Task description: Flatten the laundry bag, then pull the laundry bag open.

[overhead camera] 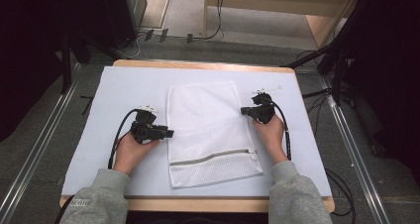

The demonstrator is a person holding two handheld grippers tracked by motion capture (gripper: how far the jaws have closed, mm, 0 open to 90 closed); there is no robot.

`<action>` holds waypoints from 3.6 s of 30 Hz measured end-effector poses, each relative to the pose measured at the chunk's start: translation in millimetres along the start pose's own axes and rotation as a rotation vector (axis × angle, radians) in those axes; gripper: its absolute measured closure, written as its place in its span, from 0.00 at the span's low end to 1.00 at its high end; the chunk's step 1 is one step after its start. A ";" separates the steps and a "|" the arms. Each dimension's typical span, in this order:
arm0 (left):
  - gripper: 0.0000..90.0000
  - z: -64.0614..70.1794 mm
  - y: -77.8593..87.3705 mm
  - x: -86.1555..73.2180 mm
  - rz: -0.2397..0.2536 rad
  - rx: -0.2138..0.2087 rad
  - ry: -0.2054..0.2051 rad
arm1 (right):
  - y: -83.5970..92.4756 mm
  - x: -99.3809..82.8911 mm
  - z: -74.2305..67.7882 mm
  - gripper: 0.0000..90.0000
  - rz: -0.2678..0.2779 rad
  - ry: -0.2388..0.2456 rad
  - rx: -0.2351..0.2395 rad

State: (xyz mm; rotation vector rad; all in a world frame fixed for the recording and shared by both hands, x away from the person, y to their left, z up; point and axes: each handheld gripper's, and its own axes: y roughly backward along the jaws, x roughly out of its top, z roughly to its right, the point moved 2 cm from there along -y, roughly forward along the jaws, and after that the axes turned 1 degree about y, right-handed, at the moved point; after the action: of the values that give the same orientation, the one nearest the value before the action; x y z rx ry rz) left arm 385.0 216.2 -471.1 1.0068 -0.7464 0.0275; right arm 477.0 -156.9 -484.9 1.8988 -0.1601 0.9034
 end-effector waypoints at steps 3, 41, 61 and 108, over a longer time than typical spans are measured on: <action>0.95 0.1 -2.2 1.3 -0.020 -0.003 -0.004 | 1.3 -1.1 -0.1 0.99 -0.002 -0.002 -0.003; 0.80 -36.5 30.7 -0.6 0.029 -0.034 0.078 | -1.6 -3.9 -20.8 1.00 -0.016 0.047 0.034; 0.64 -33.4 31.9 -1.9 0.043 -0.004 0.054 | -15.4 7.4 -22.6 1.00 0.019 0.064 -0.019; 0.43 8.2 30.3 8.5 0.066 -0.106 -0.061 | 38.2 -12.4 -39.6 0.57 0.089 0.095 0.097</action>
State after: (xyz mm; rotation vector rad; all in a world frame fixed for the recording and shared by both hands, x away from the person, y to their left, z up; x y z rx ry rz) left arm 376.3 224.2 -440.8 0.8852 -0.8289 0.0141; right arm 429.6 -146.8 -456.0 1.9457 -0.1463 1.0768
